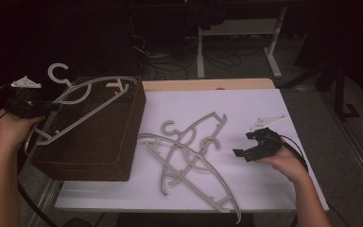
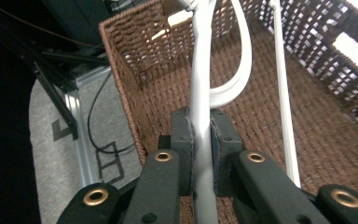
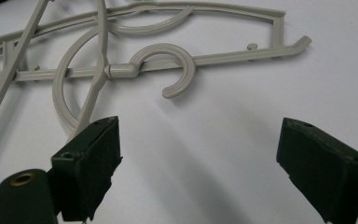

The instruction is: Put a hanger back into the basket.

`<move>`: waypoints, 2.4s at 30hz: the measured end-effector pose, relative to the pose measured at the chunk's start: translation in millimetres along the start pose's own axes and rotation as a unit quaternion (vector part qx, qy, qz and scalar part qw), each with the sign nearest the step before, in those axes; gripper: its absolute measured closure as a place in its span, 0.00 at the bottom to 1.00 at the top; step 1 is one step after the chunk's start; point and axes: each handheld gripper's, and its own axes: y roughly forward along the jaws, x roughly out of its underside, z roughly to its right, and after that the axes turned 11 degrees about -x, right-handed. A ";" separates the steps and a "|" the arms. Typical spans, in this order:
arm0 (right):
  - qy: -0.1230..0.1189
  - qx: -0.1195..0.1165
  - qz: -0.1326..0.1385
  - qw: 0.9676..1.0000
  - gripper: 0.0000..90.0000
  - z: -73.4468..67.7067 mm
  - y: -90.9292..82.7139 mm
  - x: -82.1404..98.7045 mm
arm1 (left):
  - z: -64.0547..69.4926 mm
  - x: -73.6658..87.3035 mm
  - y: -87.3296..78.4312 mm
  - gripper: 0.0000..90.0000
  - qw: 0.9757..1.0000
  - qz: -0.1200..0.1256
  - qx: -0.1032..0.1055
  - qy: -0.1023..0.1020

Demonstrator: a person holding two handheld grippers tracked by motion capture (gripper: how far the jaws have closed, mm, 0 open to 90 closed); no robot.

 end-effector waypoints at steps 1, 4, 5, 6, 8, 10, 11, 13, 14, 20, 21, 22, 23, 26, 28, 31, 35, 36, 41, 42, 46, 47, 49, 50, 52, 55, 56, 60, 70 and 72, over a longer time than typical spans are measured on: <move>-0.001 -0.001 -0.001 1.000 0.15 -0.4 0.2 -0.1 | 1.7 0.2 2.6 0.91 1.000 -0.003 -0.001 0.001; -0.003 -0.001 -0.001 1.000 0.15 -1.0 0.1 -0.1 | 9.3 1.1 14.0 0.91 1.000 -0.012 -0.001 0.006; -0.003 -0.001 -0.001 1.000 0.15 -1.1 0.0 -0.1 | 11.8 1.2 17.2 0.91 1.000 -0.016 -0.003 0.008; -0.002 -0.001 0.000 1.000 0.15 -1.1 -0.1 0.0 | 13.4 1.3 19.7 0.91 1.000 -0.019 -0.005 0.010; -0.002 0.000 0.001 1.000 0.14 -0.7 -0.4 0.2 | 17.5 1.9 25.9 0.91 1.000 -0.026 -0.008 0.013; 0.001 0.000 0.001 1.000 0.14 -0.7 -0.8 0.5 | 22.0 3.3 33.0 0.91 0.999 -0.033 -0.007 0.016; 0.001 0.000 0.001 1.000 0.14 -0.7 -0.8 0.5 | 24.0 4.0 35.8 0.91 0.999 -0.037 -0.007 0.017; 0.000 0.000 0.001 1.000 0.14 -0.5 -1.0 0.8 | 27.1 6.2 41.1 0.91 0.999 -0.042 -0.006 0.016; 0.000 0.001 0.001 1.000 0.14 -0.5 -1.1 0.8 | 27.8 7.1 42.6 0.91 0.999 -0.043 -0.004 0.015; 0.000 0.001 0.000 1.000 0.15 -0.6 -0.8 0.8 | 32.0 14.4 54.0 0.91 0.999 -0.051 0.001 0.008; 0.000 0.001 -0.001 1.000 0.14 -0.8 -0.7 0.7 | 31.1 15.7 55.4 0.91 0.999 -0.054 0.003 0.006; -0.001 0.001 -0.001 1.000 0.15 -0.8 -0.4 0.5 | 29.7 17.4 56.4 0.90 0.998 -0.055 0.007 0.002; -0.001 0.001 -0.001 1.000 0.15 -0.8 -0.4 0.5 | 28.5 18.7 57.0 0.90 0.998 -0.055 0.012 -0.001; -0.003 0.000 -0.002 1.000 0.14 -1.1 -0.2 0.4 | 26.1 21.8 57.5 0.84 0.998 -0.058 0.011 -0.004; -0.003 -0.001 -0.001 1.000 0.14 -1.1 -0.1 0.3 | 22.5 24.4 56.4 0.78 0.998 -0.053 0.014 -0.016; -0.002 -0.001 0.000 1.000 0.14 -1.3 0.3 0.0 | 16.9 26.1 53.2 0.70 0.998 -0.044 0.021 -0.032; -0.001 -0.001 -0.001 1.000 0.14 -2.5 1.9 -0.7 | 12.2 25.6 46.4 0.61 0.998 -0.020 0.038 -0.052; -0.001 -0.001 -0.002 1.000 0.14 -2.9 2.1 -0.9 | 12.3 25.2 45.1 0.58 0.997 -0.015 0.044 -0.055; 0.000 0.000 -0.001 1.000 0.14 -3.9 2.2 -1.1 | 22.2 20.2 37.0 0.46 0.994 0.021 0.091 -0.063; 0.000 0.000 -0.001 1.000 0.14 -3.9 2.3 -1.2 | 25.1 19.2 35.7 0.45 0.992 0.030 0.103 -0.066; 0.004 0.001 0.001 1.000 0.14 -3.5 2.6 -0.6 | 40.5 14.1 32.6 0.41 0.984 0.057 0.154 -0.071; 0.006 0.001 0.003 1.000 0.14 -3.6 2.5 -0.3 | 43.5 12.8 32.3 0.40 0.983 0.061 0.161 -0.070; 0.008 0.000 0.006 1.000 0.14 -4.0 2.4 0.2 | 52.6 9.3 31.0 0.38 0.978 0.072 0.180 -0.071; 0.009 -0.001 0.007 1.000 0.14 -4.4 2.4 0.4 | 57.4 7.7 30.1 0.37 0.976 0.080 0.190 -0.072; 0.012 -0.002 0.008 1.000 0.14 -6.2 2.5 1.1 | 68.9 3.7 27.0 0.33 0.971 0.094 0.208 -0.074; 0.015 -0.006 0.008 1.000 0.14 -8.5 3.4 1.9 | 85.0 -2.9 22.8 0.27 0.964 0.111 0.231 -0.068; 0.014 -0.006 0.008 1.000 0.14 -9.2 4.2 1.9 | 89.3 -4.7 21.8 0.25 0.963 0.114 0.237 -0.065; 0.014 -0.007 0.008 1.000 0.14 -10.8 5.9 0.8 | 115.1 -15.3 17.7 0.17 0.952 0.130 0.272 -0.047; 0.013 -0.005 0.012 1.000 0.14 -13.1 6.1 -0.5 | 171.4 -31.6 14.6 0.06 0.933 0.143 0.329 -0.006; 0.012 -0.006 0.015 1.000 0.14 -14.0 6.7 -0.8 | 180.3 -33.1 14.7 0.04 0.931 0.143 0.335 -0.001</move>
